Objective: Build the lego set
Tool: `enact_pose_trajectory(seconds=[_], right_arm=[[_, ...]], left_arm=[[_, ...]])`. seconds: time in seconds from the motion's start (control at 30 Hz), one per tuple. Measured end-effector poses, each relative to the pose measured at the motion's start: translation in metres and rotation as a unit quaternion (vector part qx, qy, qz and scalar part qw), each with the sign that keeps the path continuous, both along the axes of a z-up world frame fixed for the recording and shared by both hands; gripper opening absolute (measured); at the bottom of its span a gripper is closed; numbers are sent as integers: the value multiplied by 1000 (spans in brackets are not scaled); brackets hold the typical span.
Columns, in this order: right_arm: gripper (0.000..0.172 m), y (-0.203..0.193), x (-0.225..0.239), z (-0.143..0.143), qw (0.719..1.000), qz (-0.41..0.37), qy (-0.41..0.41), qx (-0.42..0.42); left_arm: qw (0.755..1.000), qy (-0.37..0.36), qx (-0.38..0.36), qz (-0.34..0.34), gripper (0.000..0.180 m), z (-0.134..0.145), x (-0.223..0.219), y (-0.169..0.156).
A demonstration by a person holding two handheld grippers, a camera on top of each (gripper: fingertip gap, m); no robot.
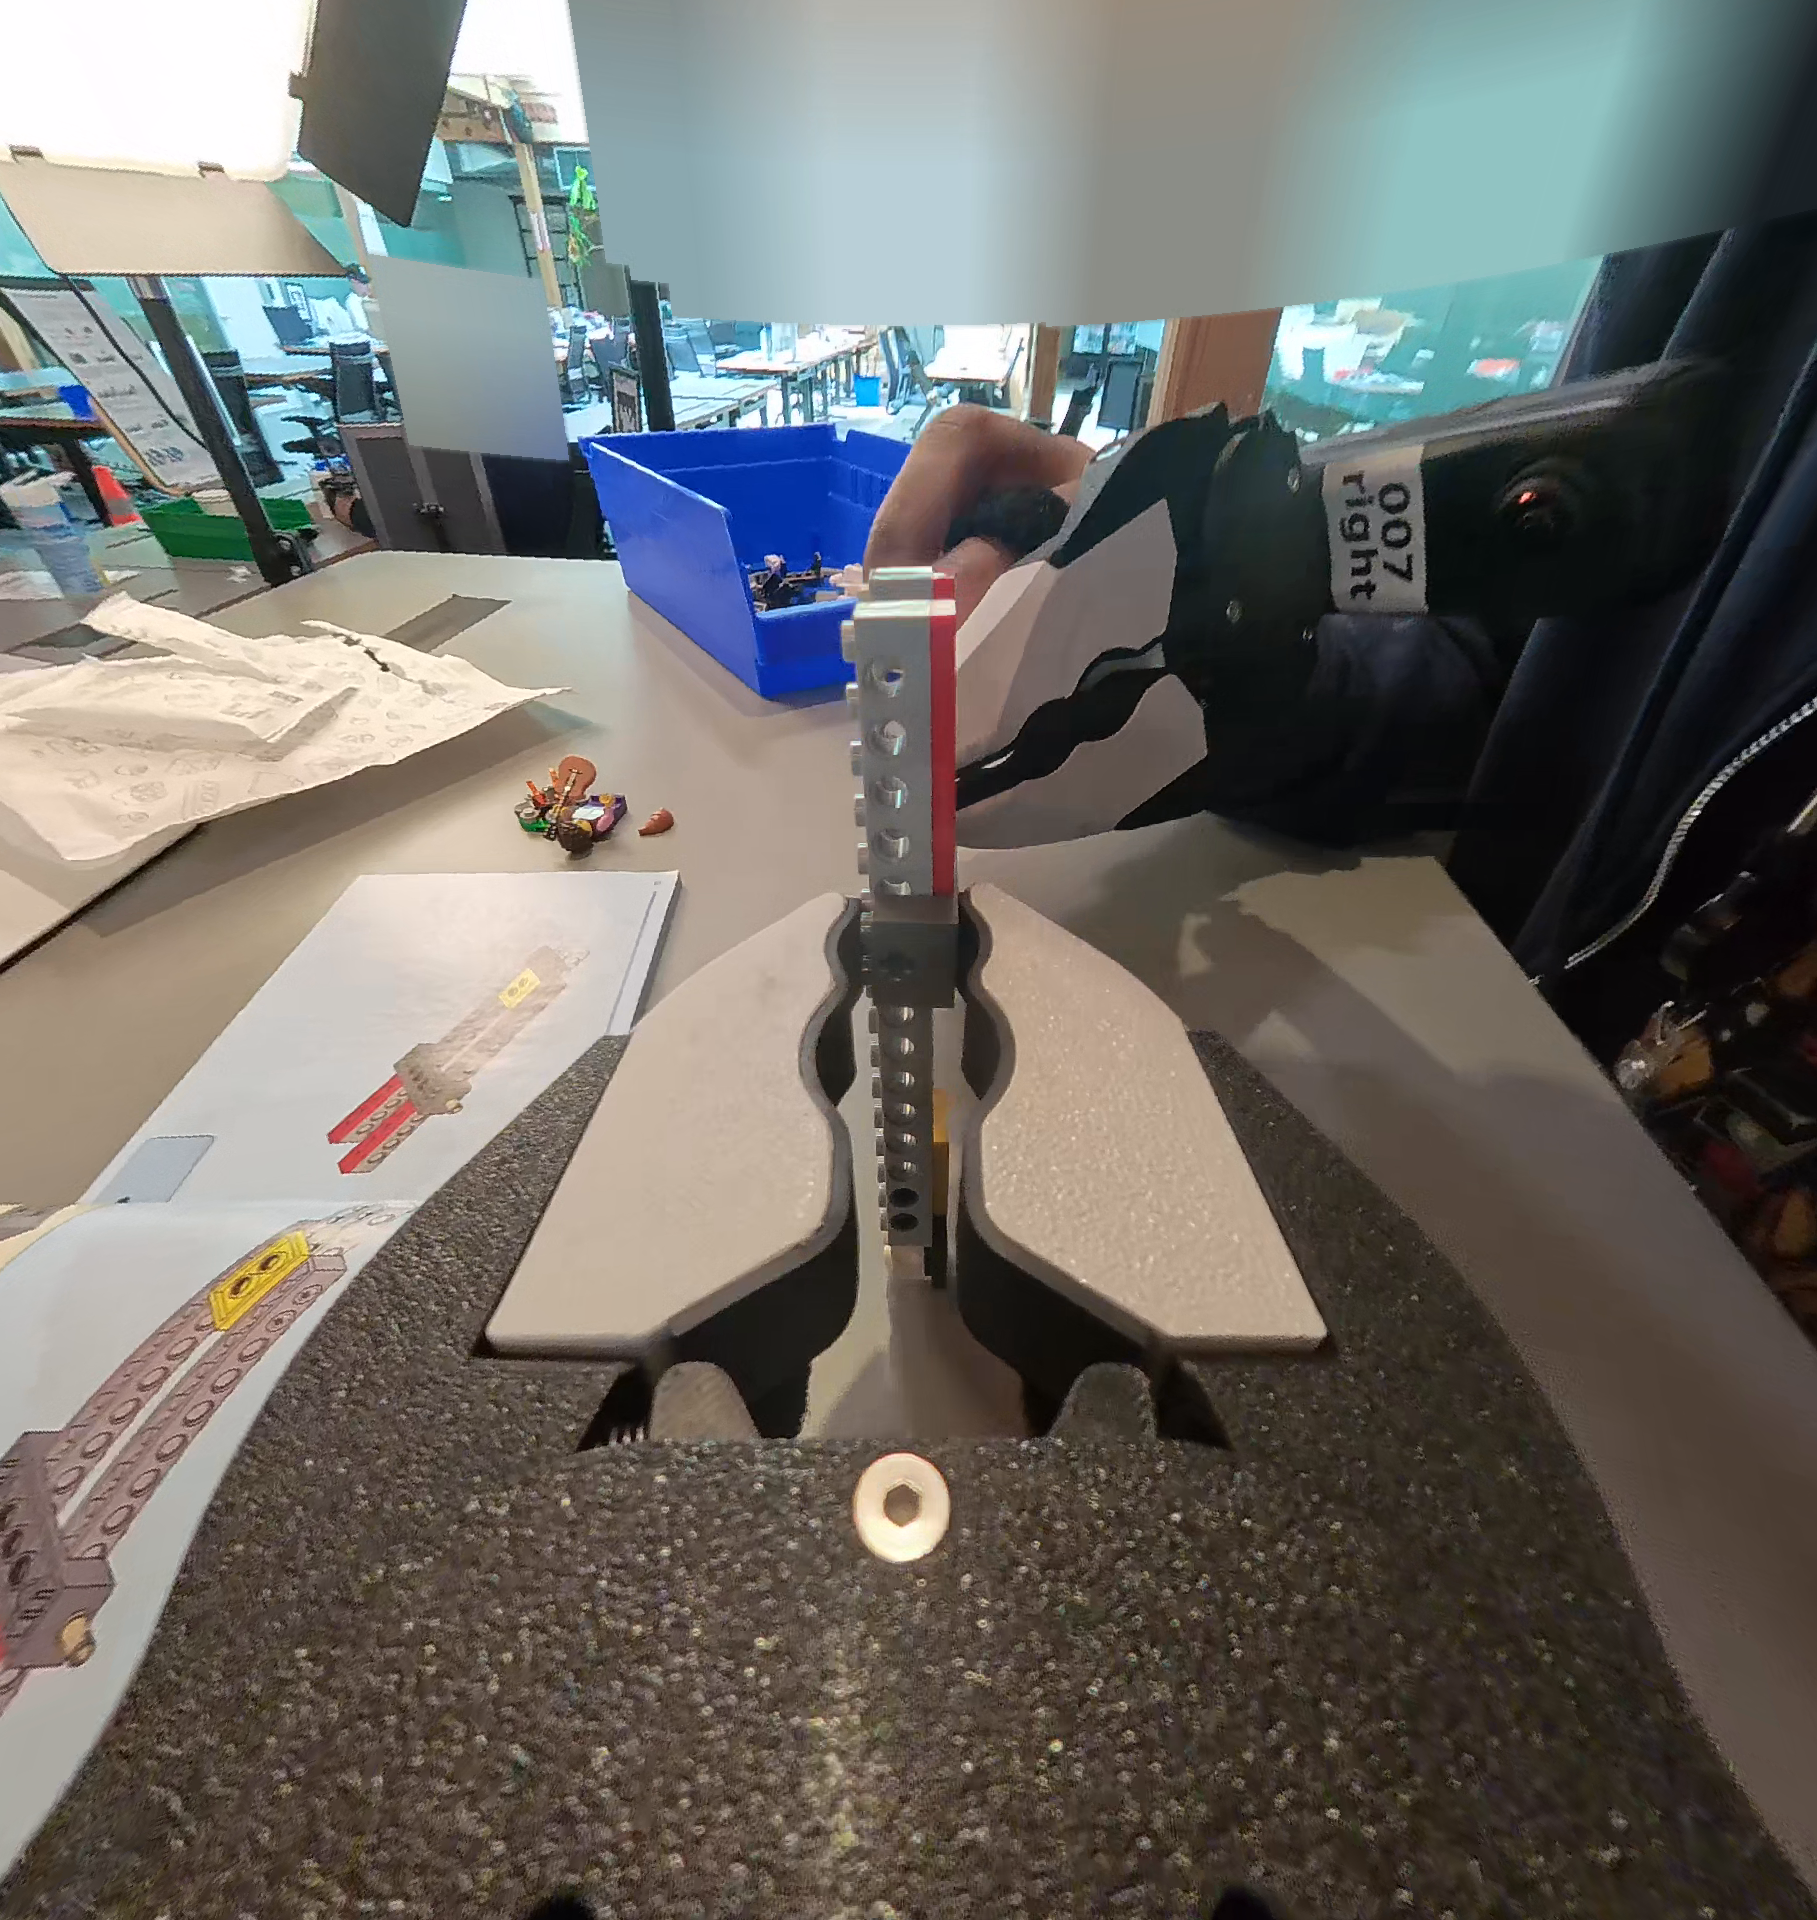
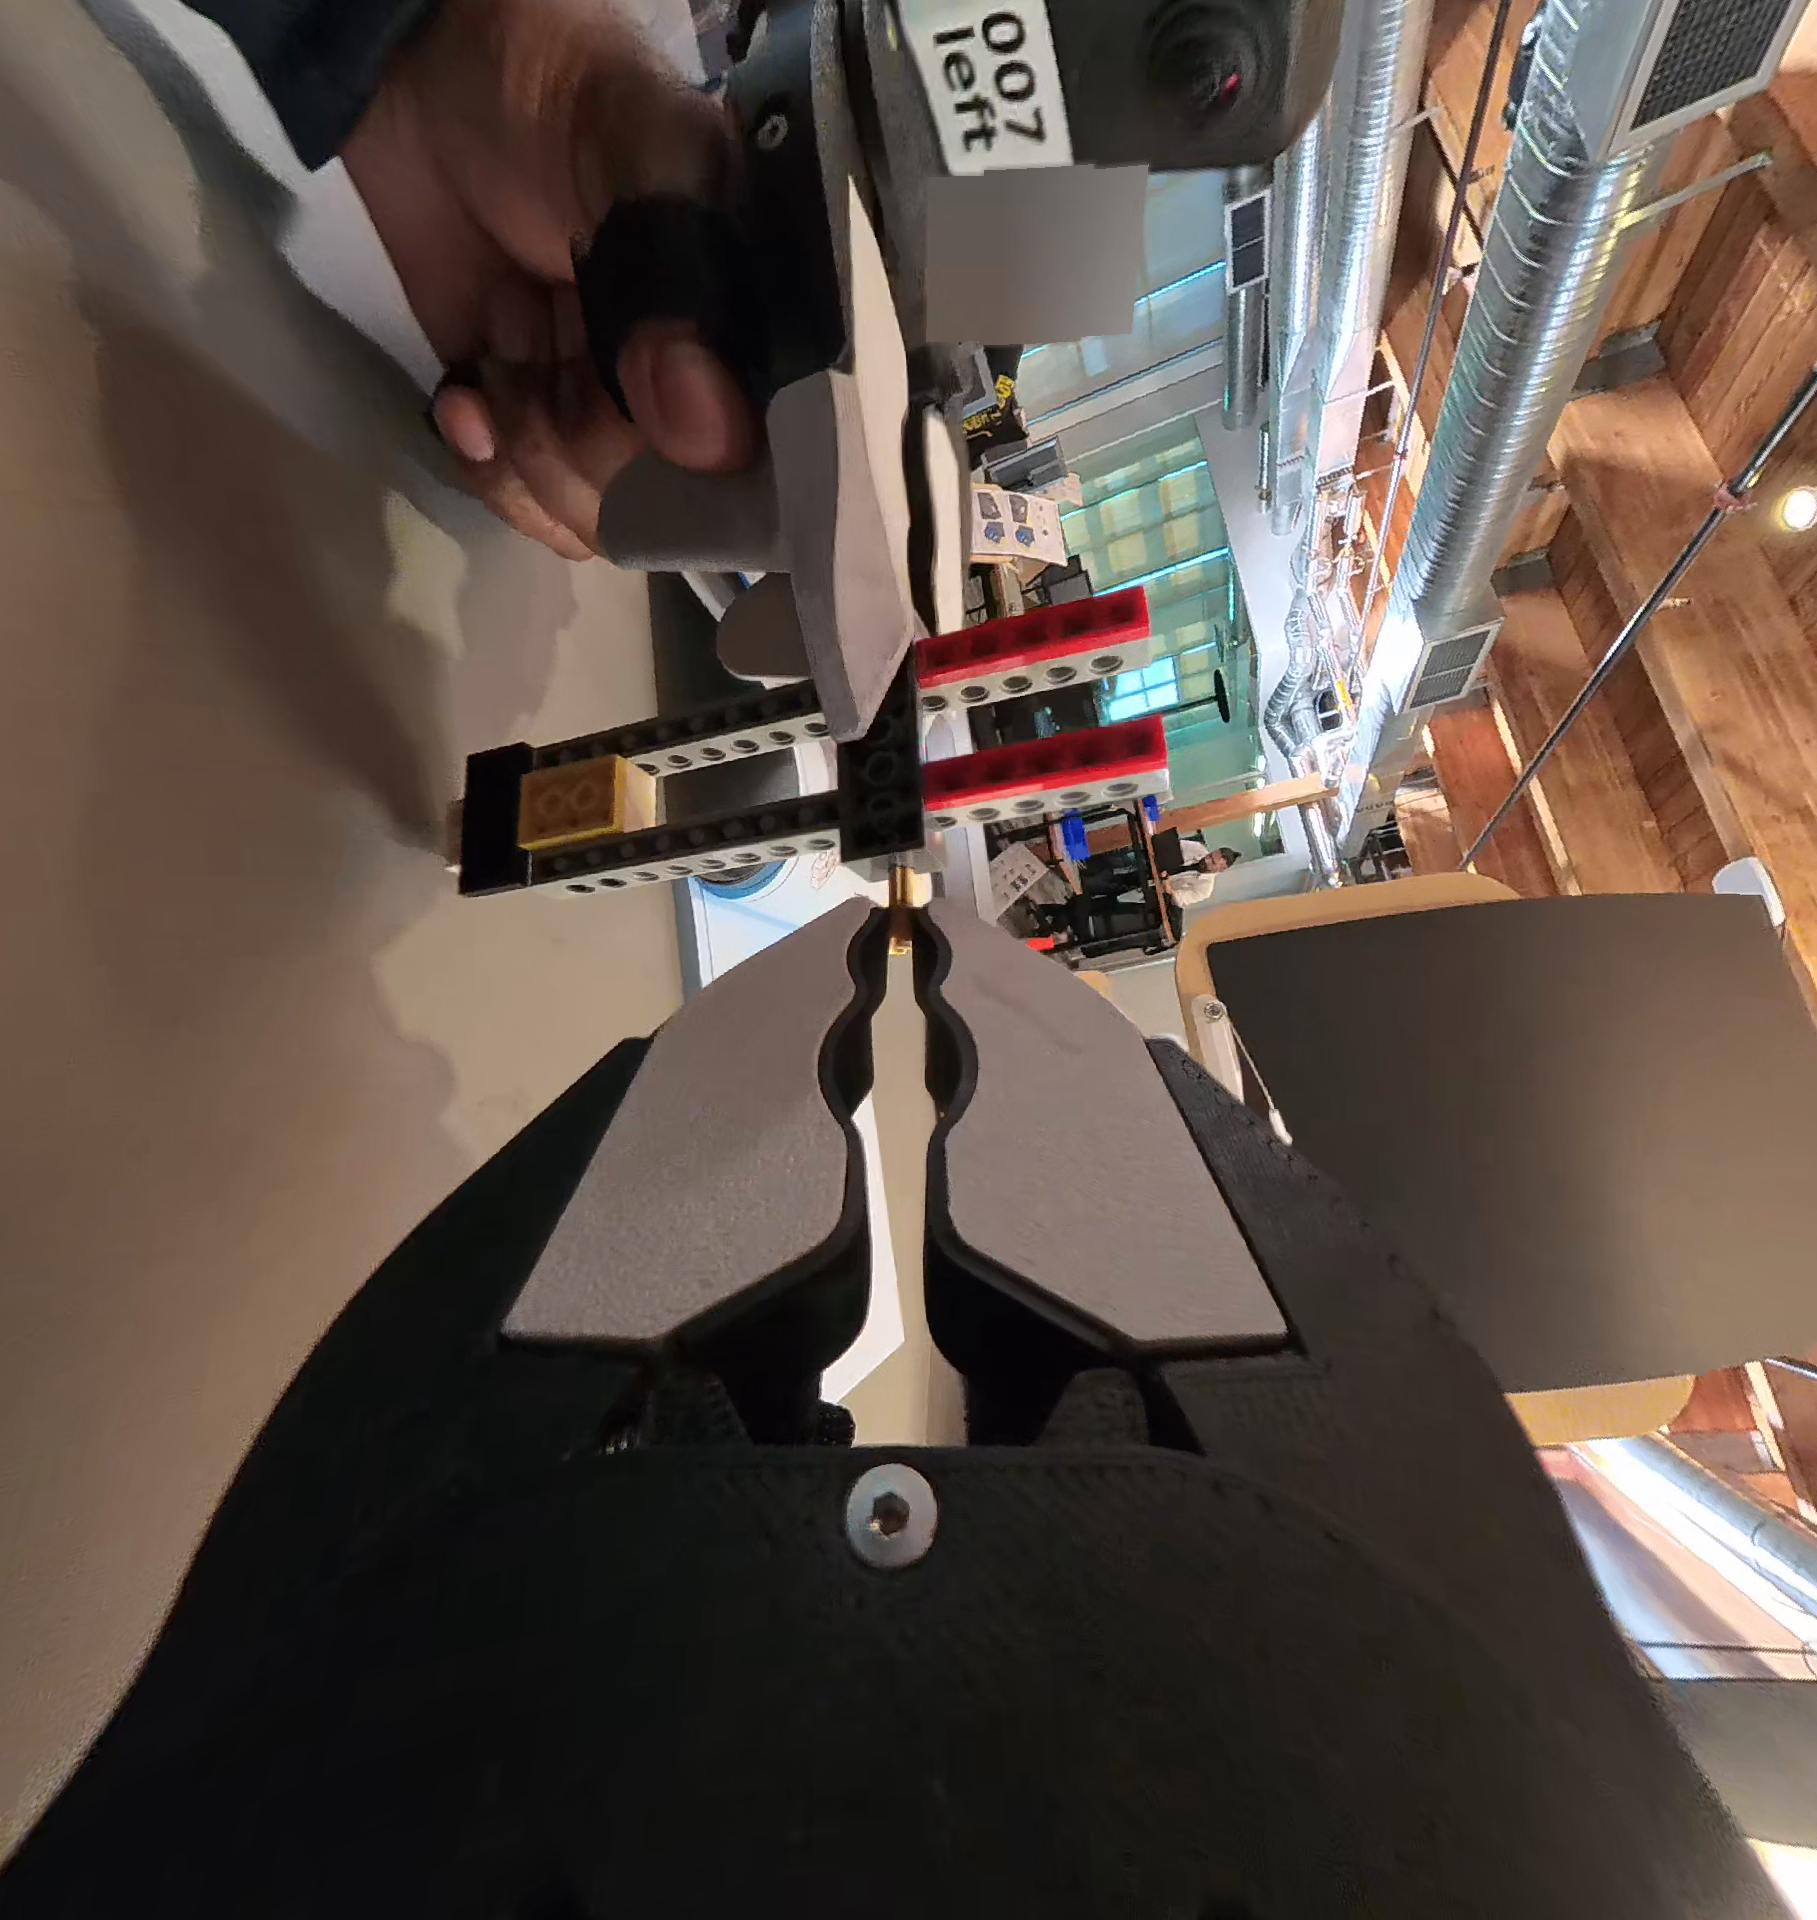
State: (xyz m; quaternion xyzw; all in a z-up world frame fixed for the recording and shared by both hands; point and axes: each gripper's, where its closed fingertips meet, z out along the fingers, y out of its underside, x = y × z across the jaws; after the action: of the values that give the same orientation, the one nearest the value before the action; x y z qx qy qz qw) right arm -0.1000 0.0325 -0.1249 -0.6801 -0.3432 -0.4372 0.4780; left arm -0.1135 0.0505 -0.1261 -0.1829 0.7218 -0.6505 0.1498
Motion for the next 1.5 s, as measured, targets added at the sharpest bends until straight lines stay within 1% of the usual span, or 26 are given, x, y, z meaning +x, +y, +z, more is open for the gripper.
enact_pose_trajectory(seconds=[0.13,0.33,0.53,0.7,0.87,0.97,1.17,1.3,1.5], right_arm=[[4,0,-3,-1,1000,7,6,-7],[4,0,-9,-7,999,28,17,-25],[4,1,-10,-3,999,31,25,-14],[5,1,-10,4,998,39,48,21],[16,-1,-13,10,993,61,92,38],[17,-3,-12,9,991,70,110,32],[12,-6,-12,12,984,89,150,37],[5,-3,-13,8,985,84,144,31],[5,-2,-14,10,984,85,155,40]], left_arm=[[1000,-15,20,1,16,0,-2,-1],[999,-15,44,-13,16,-6,-7,-4],[999,-15,31,-15,16,-2,-8,-4],[1000,-16,13,-14,16,3,-7,-3],[1000,-16,9,-17,16,4,-8,-3],[1000,-16,2,-19,16,5,-9,-3],[999,-18,-9,-25,16,8,-11,-2],[999,-18,-7,-28,16,7,-11,-4],[999,-21,-12,-29,16,9,-12,-3]])
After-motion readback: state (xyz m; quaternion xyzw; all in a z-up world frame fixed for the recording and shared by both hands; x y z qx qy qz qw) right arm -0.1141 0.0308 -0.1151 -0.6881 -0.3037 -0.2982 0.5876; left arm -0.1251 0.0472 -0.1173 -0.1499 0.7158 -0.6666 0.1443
